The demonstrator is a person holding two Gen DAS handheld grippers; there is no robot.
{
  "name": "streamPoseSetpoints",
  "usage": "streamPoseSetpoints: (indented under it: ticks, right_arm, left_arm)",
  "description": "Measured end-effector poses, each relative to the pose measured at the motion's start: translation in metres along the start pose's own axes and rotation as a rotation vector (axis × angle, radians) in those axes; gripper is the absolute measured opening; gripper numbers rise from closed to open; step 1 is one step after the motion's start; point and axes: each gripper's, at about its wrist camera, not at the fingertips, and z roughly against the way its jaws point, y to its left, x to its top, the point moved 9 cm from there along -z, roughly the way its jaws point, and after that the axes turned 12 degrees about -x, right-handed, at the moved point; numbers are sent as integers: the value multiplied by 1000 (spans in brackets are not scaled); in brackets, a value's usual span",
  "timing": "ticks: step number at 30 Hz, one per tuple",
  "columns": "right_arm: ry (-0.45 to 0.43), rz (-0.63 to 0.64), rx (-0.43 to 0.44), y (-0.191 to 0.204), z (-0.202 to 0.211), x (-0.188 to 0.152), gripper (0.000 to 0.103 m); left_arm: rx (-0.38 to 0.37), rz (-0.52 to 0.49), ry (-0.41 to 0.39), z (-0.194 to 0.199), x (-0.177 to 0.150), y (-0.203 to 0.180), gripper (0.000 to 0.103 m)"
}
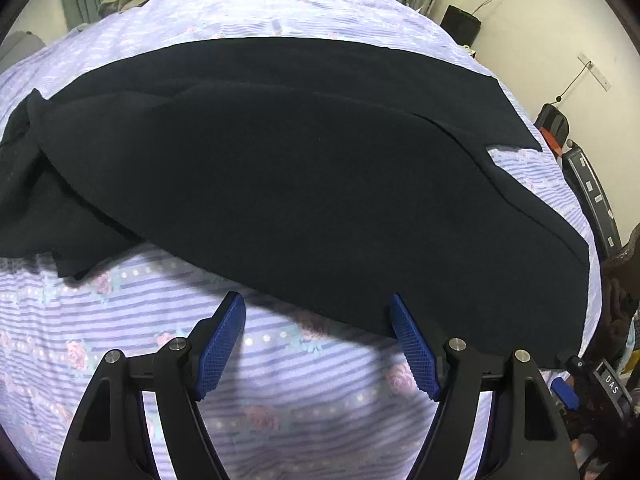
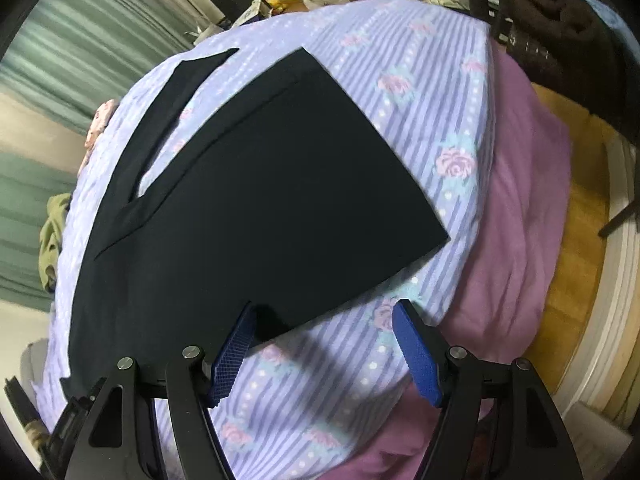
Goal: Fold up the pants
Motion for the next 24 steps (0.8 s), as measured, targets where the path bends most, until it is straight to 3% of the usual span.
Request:
streamPoseSetpoints:
  ticks: [5, 7, 9, 13, 19, 24]
  right_arm:
    - [-40, 24, -23, 9, -6, 16, 67]
    - [-65, 62, -46, 16, -6, 25, 46]
    - [-77, 106, -69, 23, -5, 34, 29]
    - [-91, 157, -60, 33, 17, 51, 10]
    - [-237, 269, 49, 80, 100, 116, 9]
    - [-331, 312, 145, 126, 137, 178, 9]
  left_arm:
    - [-37, 74, -5, -13, 9, 7, 73]
    - [-62, 103, -9, -15, 14, 7, 61]
    - [-79, 115, 7, -15, 17, 3, 26]
    - [-94, 108, -13, 8, 27, -12, 15]
    - [-57, 62, -163, 76, 79, -52, 13]
    - [-34, 26, -242, 87, 137, -76, 12]
